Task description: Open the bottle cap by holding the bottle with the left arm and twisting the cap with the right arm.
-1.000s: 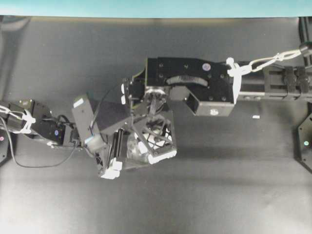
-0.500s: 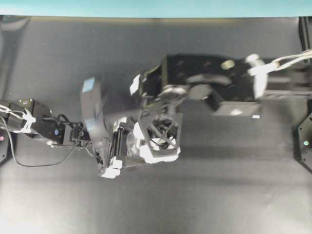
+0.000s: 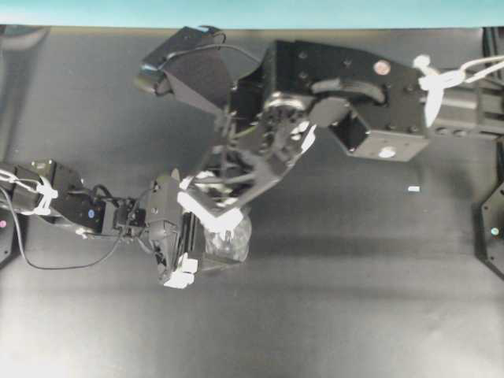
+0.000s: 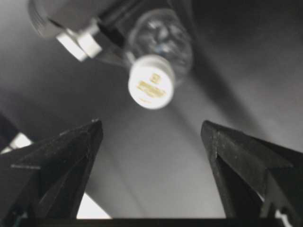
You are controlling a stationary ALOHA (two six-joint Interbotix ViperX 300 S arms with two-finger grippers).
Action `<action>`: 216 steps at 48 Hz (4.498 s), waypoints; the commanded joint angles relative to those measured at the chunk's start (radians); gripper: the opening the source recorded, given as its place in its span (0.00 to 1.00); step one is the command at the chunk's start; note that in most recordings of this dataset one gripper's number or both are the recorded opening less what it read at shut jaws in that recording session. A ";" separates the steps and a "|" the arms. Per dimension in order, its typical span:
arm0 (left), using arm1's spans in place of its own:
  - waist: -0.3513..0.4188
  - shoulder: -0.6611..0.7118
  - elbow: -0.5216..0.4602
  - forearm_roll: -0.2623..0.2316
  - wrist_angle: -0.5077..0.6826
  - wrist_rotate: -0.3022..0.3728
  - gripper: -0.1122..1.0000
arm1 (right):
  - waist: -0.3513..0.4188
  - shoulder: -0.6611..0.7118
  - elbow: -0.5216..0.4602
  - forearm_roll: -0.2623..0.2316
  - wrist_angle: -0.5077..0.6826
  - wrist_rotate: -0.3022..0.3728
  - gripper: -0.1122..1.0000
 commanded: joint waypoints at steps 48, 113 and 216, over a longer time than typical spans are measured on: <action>0.005 -0.002 -0.003 -0.002 -0.002 0.002 0.85 | -0.009 0.044 0.107 0.026 -0.114 0.021 0.65; 0.009 -0.006 0.005 -0.002 -0.003 0.006 0.85 | -0.002 -0.017 0.245 0.031 -0.183 -1.293 0.42; 0.003 -0.002 0.002 -0.002 0.029 0.041 0.85 | -0.017 -0.117 0.278 -0.002 -0.259 -1.772 0.78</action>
